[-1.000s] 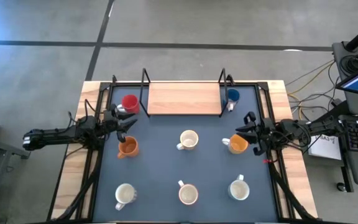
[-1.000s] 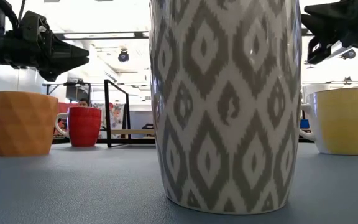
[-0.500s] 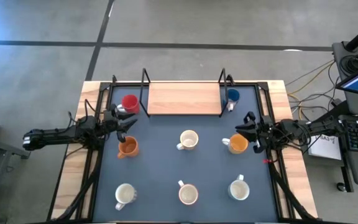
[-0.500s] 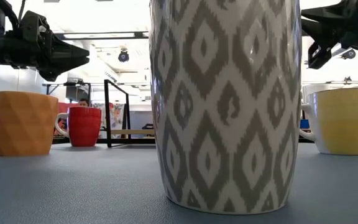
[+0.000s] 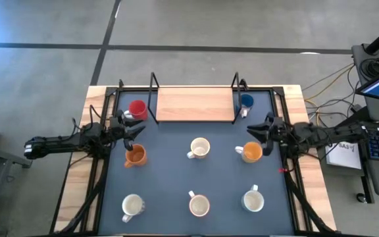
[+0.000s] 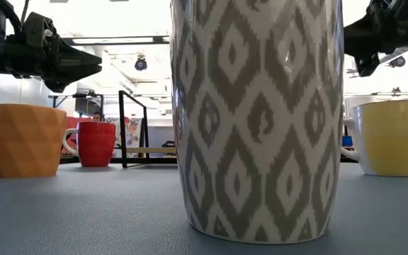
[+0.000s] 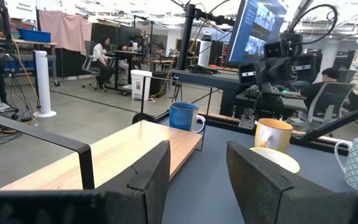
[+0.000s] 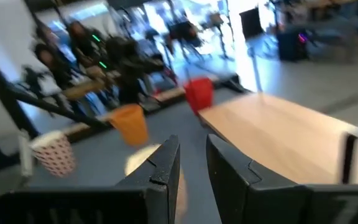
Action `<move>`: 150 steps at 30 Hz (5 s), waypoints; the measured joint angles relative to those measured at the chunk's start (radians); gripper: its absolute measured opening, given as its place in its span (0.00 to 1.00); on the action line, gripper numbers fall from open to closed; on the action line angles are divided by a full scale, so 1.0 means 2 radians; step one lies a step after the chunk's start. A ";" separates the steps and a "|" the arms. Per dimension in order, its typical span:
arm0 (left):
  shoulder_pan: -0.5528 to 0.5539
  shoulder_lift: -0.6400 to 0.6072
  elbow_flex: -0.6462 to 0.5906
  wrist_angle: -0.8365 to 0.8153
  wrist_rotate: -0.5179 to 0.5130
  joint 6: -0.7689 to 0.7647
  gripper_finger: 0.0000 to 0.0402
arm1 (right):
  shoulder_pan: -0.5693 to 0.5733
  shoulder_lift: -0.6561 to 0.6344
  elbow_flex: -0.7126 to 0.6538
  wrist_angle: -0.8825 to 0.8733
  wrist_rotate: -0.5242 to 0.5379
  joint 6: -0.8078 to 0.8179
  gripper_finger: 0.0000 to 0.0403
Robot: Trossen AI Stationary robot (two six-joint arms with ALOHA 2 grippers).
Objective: Place coffee mugs
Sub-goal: Move the blue cup to the center of the table
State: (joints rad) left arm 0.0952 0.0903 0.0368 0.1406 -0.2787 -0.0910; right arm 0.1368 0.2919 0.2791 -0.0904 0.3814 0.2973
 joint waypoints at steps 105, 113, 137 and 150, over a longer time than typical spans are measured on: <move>0.000 0.000 0.000 0.000 0.000 0.000 0.35 | -0.561 0.531 0.367 -0.364 -0.166 -0.018 0.03; 0.000 0.000 0.000 0.000 0.000 0.000 0.35 | -0.556 0.491 0.398 -0.472 -0.156 -0.030 0.03; 0.000 0.000 0.000 0.000 0.000 0.000 0.35 | -0.397 0.399 0.406 -0.572 -0.222 -0.016 0.03; 0.000 0.000 0.000 0.000 0.000 0.000 0.35 | -0.305 0.441 0.406 -0.506 -0.222 0.010 0.03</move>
State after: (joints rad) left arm 0.0952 0.0906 0.0368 0.1404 -0.2783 -0.0910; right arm -0.4738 1.1735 1.0908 -1.1027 -0.0621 0.3179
